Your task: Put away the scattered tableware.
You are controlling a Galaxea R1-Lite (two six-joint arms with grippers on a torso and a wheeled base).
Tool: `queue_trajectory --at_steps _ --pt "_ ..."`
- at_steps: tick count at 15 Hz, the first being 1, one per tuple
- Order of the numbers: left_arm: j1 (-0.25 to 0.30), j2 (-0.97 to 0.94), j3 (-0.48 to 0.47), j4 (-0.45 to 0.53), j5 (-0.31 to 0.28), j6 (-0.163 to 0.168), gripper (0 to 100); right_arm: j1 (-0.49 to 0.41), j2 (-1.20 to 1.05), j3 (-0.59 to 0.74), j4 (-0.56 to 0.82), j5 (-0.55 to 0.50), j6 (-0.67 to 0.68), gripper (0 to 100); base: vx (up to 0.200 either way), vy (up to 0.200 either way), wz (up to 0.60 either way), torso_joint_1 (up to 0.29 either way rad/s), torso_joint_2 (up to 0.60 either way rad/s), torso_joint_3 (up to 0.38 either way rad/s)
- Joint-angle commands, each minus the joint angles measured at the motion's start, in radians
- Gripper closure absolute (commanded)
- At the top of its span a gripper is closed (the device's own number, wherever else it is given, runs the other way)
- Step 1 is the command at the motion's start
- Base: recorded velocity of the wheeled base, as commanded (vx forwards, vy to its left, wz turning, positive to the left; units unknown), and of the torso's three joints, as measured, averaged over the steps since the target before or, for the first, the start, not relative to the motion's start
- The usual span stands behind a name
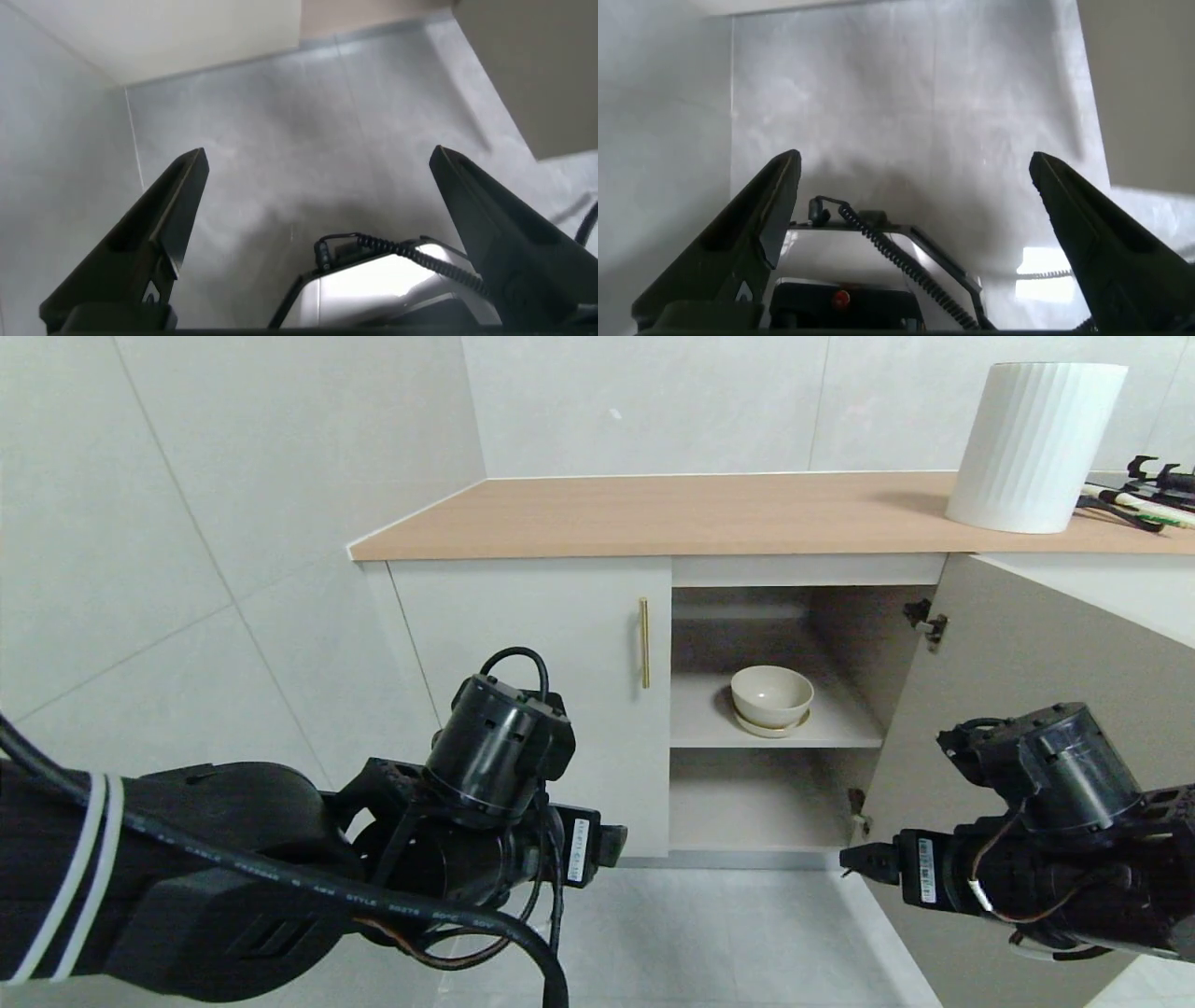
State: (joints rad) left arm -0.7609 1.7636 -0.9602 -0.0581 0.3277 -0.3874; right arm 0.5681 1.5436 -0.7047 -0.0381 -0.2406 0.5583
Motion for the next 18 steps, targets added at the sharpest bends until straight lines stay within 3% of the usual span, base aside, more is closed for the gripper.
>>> queue_trajectory --at_steps 1,11,18 --pt "0.0 0.004 0.0 0.0 0.001 -0.001 0 0.003 0.0 0.002 0.0 0.0 0.0 0 0.0 0.0 0.0 0.0 0.0 0.0" --pt "-0.005 -0.01 0.003 0.0 0.013 0.001 0 0.041 -0.209 0.076 0.135 -0.003 0.005 0 0.0 0.0 0.0 0.0 0.0 0.0" --pt "-0.006 -0.003 0.001 0.0 0.022 0.001 0 0.041 -0.246 0.12 0.145 -0.003 0.005 0 0.0 -0.2 0.0 0.003 0.0 0.002"
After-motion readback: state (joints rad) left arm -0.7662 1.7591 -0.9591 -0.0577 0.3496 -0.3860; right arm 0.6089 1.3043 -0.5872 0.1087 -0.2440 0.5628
